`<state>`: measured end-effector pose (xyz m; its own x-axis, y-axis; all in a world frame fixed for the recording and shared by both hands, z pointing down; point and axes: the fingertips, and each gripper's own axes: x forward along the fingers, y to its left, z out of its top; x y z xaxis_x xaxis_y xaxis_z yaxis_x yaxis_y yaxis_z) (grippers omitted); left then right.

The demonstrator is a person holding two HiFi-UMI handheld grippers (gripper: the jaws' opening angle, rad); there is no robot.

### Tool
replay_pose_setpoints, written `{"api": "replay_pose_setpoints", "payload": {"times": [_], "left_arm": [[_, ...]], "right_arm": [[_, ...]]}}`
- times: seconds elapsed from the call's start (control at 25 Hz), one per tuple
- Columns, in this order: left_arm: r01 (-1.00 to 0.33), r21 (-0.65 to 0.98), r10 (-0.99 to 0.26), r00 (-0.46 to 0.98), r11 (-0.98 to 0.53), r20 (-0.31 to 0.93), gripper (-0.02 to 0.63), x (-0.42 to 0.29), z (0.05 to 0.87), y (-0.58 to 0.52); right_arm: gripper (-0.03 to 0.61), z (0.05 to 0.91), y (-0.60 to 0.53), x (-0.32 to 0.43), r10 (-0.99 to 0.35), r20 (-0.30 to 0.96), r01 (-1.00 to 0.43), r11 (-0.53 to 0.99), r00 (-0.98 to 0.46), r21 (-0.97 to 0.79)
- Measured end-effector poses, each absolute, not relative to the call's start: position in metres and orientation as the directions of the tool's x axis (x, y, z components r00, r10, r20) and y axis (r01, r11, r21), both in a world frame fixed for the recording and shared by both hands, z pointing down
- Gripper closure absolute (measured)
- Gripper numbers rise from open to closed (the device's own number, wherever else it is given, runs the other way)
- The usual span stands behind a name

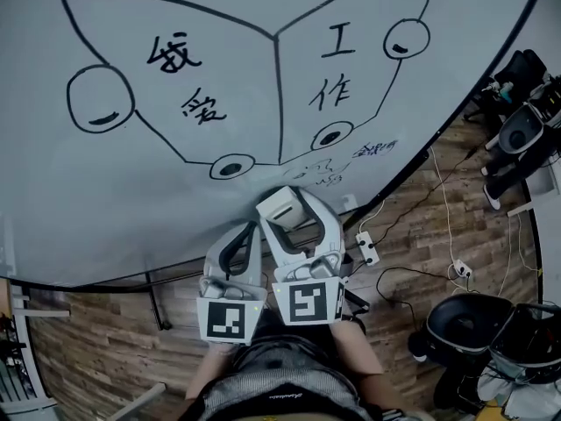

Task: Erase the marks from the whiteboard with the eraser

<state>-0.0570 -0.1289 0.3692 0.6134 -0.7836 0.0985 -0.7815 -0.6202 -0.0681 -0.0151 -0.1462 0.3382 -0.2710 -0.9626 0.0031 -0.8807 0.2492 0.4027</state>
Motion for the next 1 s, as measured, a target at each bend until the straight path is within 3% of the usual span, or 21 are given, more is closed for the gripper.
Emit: {"api": "replay_pose_setpoints", "payload": {"times": [0.2,0.4,0.68,1.0], "left_arm": [[-0.809,-0.061,-0.81,0.578,-0.585,0.098,0.609,-0.057,0.37,-0.131],[-0.823,-0.056,-0.824,0.561,-0.565,0.081,0.609,-0.054,0.366,-0.131],[-0.821,-0.069,-0.823,0.561,-0.567,0.089,0.609,-0.038,0.364,-0.131],[-0.831,-0.072,-0.833,0.545,-0.552,0.094,0.609,-0.016,0.367,-0.128]], "right_arm": [[0.314,0.3,-0.142,-0.006,-0.967,-0.123,-0.873,0.143,-0.224,0.466],[0.313,0.254,-0.14,0.034,-0.953,-0.244,-0.918,0.074,-0.181,0.39],[0.313,0.263,-0.148,0.096,-0.979,-0.163,-0.959,0.078,-0.126,0.273],[0.311,0.242,-0.152,0.108,-0.95,-0.246,-0.958,0.126,-0.191,0.258]]}}
